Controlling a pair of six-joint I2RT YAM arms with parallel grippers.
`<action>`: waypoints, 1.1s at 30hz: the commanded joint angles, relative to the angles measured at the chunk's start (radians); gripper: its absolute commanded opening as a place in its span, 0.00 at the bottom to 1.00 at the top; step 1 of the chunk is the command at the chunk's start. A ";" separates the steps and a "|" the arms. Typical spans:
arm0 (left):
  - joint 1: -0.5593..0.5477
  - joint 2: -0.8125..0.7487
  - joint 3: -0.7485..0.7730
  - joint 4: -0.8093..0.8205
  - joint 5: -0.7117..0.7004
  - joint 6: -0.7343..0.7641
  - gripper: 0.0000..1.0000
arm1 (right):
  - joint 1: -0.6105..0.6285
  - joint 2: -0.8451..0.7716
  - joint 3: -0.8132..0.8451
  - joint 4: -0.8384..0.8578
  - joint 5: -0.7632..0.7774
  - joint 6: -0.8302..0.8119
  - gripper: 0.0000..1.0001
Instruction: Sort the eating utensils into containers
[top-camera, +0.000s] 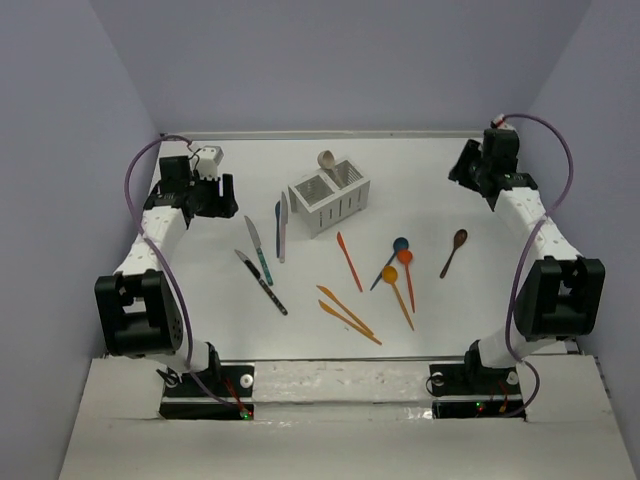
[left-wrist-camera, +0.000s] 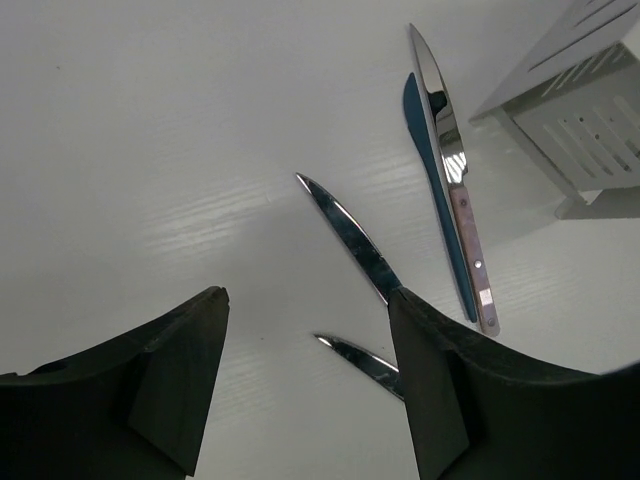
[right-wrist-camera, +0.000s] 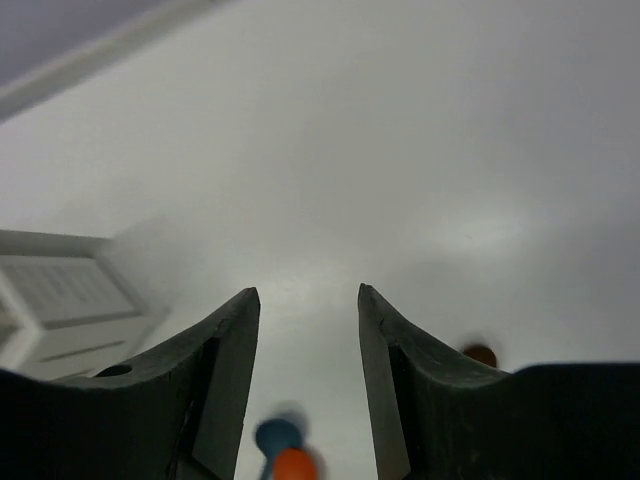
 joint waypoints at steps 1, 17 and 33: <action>-0.043 0.045 0.062 -0.113 -0.045 -0.078 0.75 | -0.053 -0.002 -0.159 -0.280 0.072 0.123 0.49; -0.060 0.200 0.163 -0.199 -0.143 -0.086 0.75 | -0.053 0.143 -0.311 -0.263 0.172 0.175 0.47; -0.060 0.172 0.171 -0.202 -0.192 -0.057 0.77 | -0.053 0.176 -0.310 -0.203 0.173 0.091 0.00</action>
